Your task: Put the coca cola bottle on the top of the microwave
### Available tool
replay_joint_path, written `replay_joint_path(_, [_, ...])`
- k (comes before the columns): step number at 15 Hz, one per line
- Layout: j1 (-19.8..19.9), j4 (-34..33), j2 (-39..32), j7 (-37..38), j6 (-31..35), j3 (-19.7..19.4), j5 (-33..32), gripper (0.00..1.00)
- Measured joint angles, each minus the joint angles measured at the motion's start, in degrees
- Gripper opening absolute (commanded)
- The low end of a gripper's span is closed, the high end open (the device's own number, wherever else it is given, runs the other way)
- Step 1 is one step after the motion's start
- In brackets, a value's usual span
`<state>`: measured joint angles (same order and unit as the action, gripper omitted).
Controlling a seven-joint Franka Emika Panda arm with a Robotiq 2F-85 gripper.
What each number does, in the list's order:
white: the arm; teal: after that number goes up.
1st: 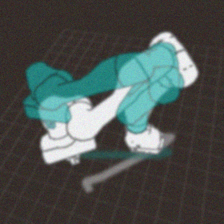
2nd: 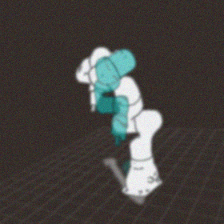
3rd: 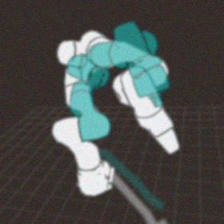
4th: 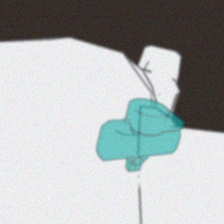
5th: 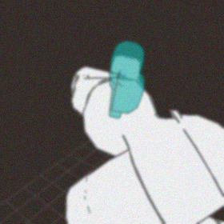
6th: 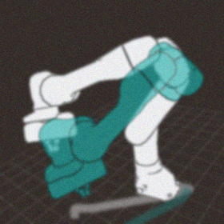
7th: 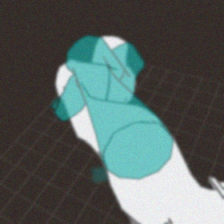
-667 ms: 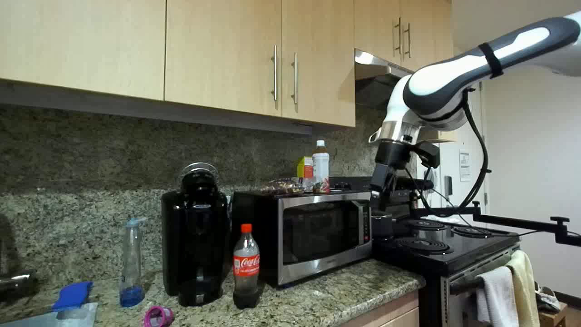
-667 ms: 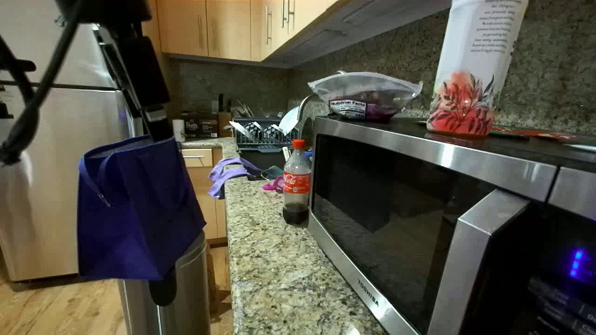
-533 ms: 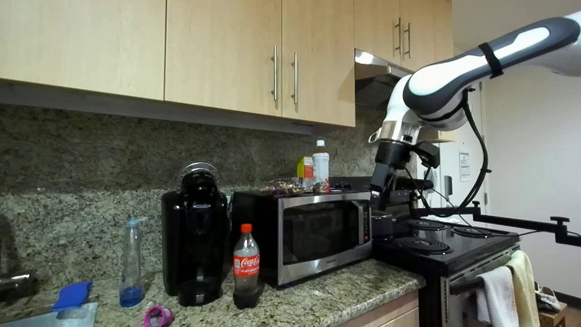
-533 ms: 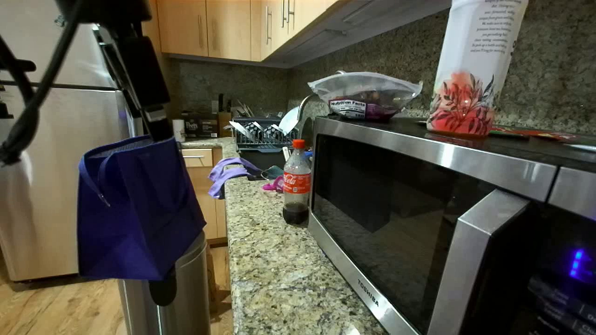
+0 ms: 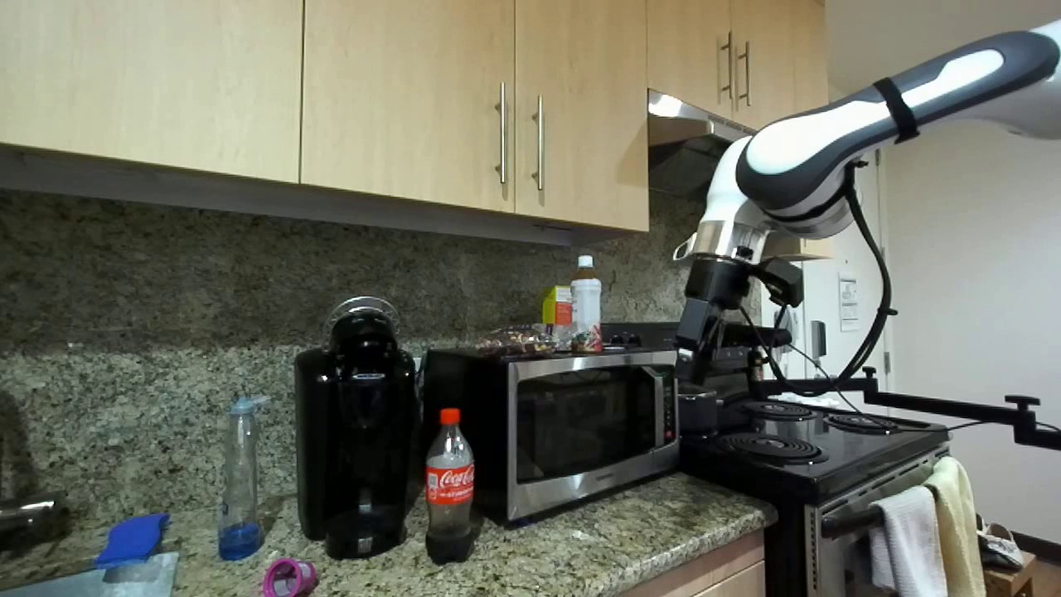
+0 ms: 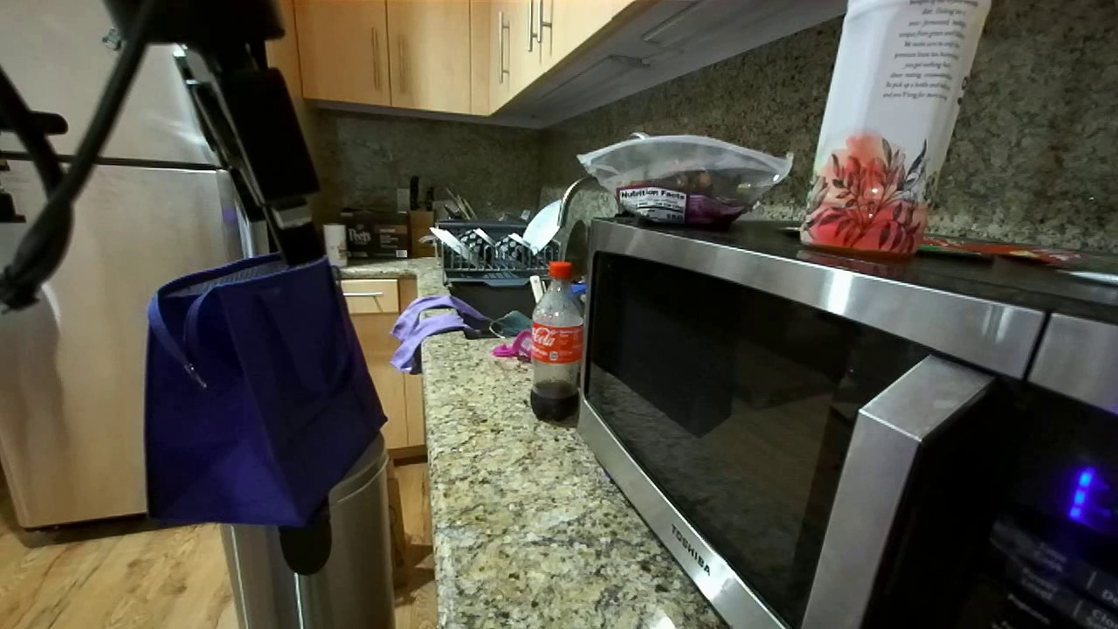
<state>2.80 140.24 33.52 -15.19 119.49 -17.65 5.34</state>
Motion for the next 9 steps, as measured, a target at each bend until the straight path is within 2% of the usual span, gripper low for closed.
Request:
replay_joint_path(4, [0.5, -1.9, -0.4, 0.0, 0.3, 0.3, 0.0, 1.00])
replay_joint_path(9, [0.9, -10.1, -3.5, 0.2, 2.6, 1.4, -1.1, 1.00])
